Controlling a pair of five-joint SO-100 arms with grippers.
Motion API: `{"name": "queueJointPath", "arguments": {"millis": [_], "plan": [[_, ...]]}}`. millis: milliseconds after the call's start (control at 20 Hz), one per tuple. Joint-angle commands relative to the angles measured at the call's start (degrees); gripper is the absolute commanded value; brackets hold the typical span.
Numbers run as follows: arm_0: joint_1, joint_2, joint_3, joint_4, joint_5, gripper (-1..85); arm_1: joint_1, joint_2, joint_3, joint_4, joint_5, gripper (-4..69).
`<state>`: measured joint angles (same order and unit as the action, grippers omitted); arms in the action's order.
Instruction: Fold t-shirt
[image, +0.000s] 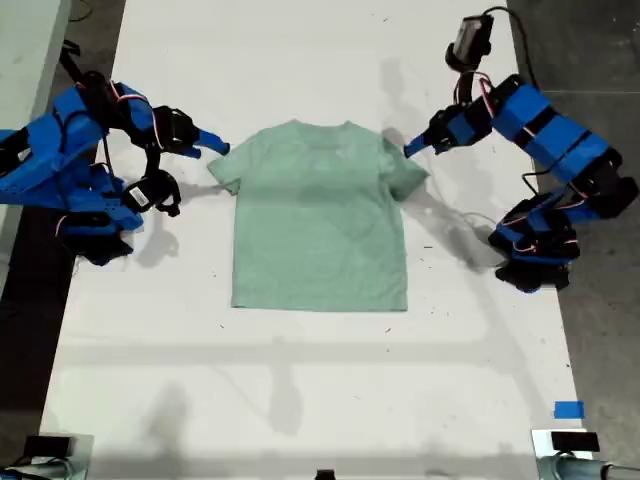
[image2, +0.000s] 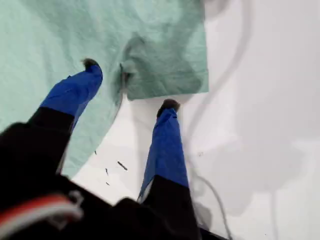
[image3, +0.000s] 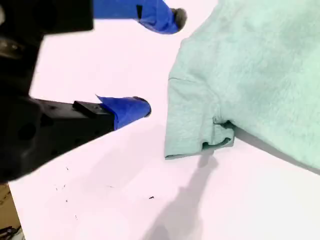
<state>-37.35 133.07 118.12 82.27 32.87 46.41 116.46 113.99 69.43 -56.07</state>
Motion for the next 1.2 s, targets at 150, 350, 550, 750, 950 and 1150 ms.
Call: {"name": "queueJointPath", "arguments": {"millis": [150, 350, 550, 750, 950, 1150], "plan": [[-3.87, -1.76, 2.81, -5.1, 1.85, 28.8, 2.37, -10.99, 5.01, -14.06, -5.62, 27.7], [-5.19, -4.39, 6.94, -8.53, 1.85, 28.8, 2.72, -22.24, 1.41, -18.11, -7.82, 23.7], [-5.98, -5.27, 9.76, -10.72, 1.76, 28.4, 4.31, -30.32, -3.25, -17.75, -8.09, -0.4], [-6.24, -7.73, 11.34, -13.27, 1.58, 28.0, 3.08, -29.44, -5.27, -16.08, -7.47, -0.5], [-5.8, -12.57, 11.07, -16.44, 1.41, 27.8, -1.93, -20.48, -10.81, -8.79, -3.87, -1.3], [-6.33, -19.51, 9.05, -20.04, 1.49, 27.8, -6.5, -16.44, -22.32, 0.35, -1.14, -1.3]]}}
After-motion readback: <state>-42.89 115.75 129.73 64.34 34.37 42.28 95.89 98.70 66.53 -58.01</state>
